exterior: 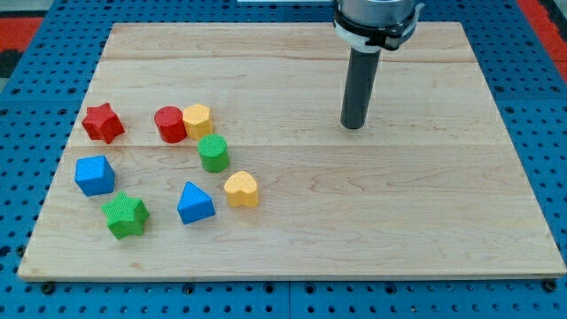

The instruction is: Move the blue triangle towards the top left of the board

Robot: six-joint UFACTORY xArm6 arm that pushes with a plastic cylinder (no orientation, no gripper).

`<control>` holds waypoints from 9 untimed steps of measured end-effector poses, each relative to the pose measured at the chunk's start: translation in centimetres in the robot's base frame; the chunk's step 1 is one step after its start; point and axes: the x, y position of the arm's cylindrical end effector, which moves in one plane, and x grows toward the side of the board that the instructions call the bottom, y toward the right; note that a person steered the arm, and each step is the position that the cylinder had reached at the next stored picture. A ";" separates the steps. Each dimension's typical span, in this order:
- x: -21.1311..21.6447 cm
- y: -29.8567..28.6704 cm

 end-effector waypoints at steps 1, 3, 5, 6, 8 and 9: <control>0.0 0.1; 5.6 6.4; 15.6 -0.9; 15.9 -5.7; 19.8 -10.1; 16.9 -14.1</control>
